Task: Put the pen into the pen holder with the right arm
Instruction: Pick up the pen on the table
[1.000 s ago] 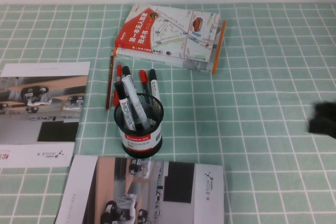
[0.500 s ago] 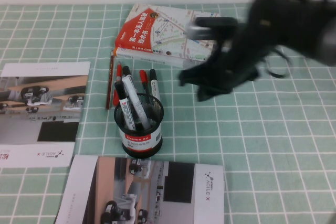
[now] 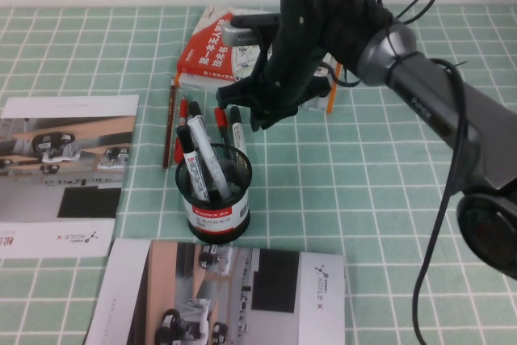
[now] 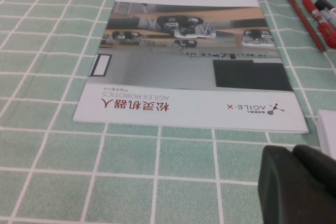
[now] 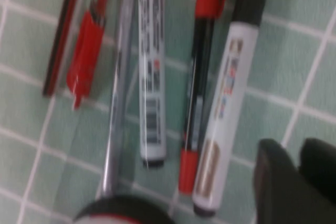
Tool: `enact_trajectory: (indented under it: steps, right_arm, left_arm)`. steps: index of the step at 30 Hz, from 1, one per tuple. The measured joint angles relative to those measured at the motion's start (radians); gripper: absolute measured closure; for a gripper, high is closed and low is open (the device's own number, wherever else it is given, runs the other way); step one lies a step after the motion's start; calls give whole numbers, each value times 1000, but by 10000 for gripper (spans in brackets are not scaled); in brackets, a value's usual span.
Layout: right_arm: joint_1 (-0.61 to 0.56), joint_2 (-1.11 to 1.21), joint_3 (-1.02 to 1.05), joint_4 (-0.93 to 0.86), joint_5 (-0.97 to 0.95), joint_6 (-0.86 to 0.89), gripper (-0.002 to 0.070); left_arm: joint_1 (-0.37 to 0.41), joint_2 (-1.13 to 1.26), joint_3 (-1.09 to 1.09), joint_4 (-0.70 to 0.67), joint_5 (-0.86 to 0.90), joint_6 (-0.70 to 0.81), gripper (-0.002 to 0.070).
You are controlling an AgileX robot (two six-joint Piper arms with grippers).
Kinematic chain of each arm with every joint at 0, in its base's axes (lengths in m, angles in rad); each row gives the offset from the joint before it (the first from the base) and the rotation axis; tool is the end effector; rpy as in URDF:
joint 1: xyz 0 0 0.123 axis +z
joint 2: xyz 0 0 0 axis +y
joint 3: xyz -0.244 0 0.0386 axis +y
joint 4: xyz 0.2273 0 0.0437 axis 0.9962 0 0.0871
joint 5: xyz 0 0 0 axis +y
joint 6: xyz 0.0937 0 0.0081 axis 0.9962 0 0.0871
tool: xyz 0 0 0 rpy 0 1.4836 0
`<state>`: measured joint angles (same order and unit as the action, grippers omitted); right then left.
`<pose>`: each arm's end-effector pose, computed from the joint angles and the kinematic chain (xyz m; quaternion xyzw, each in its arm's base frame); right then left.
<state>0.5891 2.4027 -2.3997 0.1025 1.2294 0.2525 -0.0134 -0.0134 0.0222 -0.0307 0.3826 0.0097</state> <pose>0.3878 0.2701 0.2166 -0.1570 0.9635 0.1325 0.1718 0.0729 -0.0021 0.1718 0.0012 0.8060 -0.0141 0.5917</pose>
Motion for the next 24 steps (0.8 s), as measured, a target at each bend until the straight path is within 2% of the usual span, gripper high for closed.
enact_trajectory:
  steps: [5,8,14,24]
  right_arm:
    - [0,49,-47,-9,-33,40,437]
    - [1,70,-49,-26,-79,57,382]
    - [19,92,-49,-58,-166,64,368]
    - [35,148,-52,-79,-183,64,376]
  left_arm:
    - [0,0,0,0,0,0,679]
    - [0,0,0,0,0,0,679]
    - [0,0,0,0,0,0,679]
    - [0,0,0,0,0,0,679]
